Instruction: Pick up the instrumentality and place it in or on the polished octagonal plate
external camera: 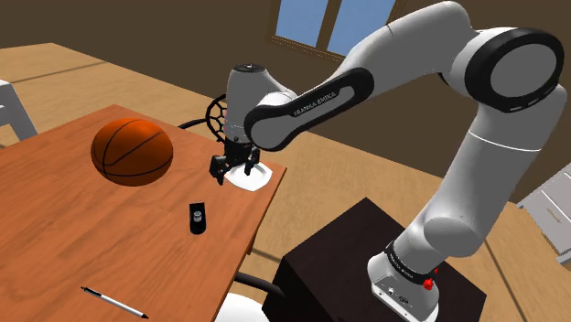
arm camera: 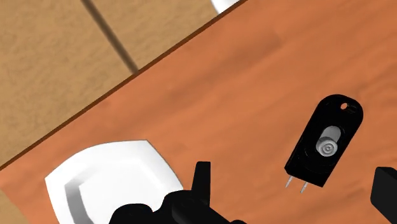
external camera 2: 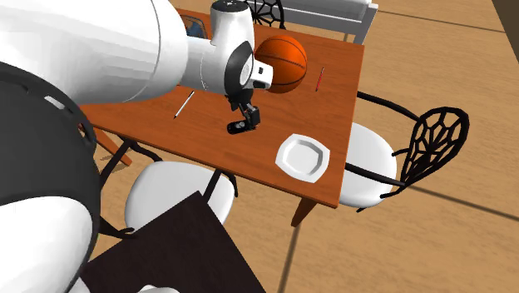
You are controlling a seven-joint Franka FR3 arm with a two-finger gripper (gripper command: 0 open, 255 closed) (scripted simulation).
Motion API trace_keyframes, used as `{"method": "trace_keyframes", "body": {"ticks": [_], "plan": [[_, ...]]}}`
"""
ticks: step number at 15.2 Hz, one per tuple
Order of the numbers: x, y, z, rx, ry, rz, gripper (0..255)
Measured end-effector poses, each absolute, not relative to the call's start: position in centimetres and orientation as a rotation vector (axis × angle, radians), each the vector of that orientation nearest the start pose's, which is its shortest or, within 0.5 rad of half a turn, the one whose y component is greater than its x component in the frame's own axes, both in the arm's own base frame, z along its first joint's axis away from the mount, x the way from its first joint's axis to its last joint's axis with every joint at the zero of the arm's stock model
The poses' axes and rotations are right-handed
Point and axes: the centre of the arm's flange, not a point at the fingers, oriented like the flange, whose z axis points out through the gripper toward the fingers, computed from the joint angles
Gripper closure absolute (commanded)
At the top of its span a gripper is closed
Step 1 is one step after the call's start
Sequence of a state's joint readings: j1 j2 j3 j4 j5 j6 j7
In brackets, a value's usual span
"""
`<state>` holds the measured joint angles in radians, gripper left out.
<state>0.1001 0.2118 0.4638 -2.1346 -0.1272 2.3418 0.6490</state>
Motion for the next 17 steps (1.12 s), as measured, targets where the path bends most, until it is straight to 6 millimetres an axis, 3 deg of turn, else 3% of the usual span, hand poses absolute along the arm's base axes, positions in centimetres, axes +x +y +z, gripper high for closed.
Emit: {"method": "trace_keyframes", "body": {"ticks": [11,13,17], "plan": [[53.6,38.6,20.8,-3.133,0.089,0.052,0],[54.5,39.5,19.1,-3.133,0.101,0.064,0],[54.5,40.0,16.8,-3.134,0.106,0.069,0]]}}
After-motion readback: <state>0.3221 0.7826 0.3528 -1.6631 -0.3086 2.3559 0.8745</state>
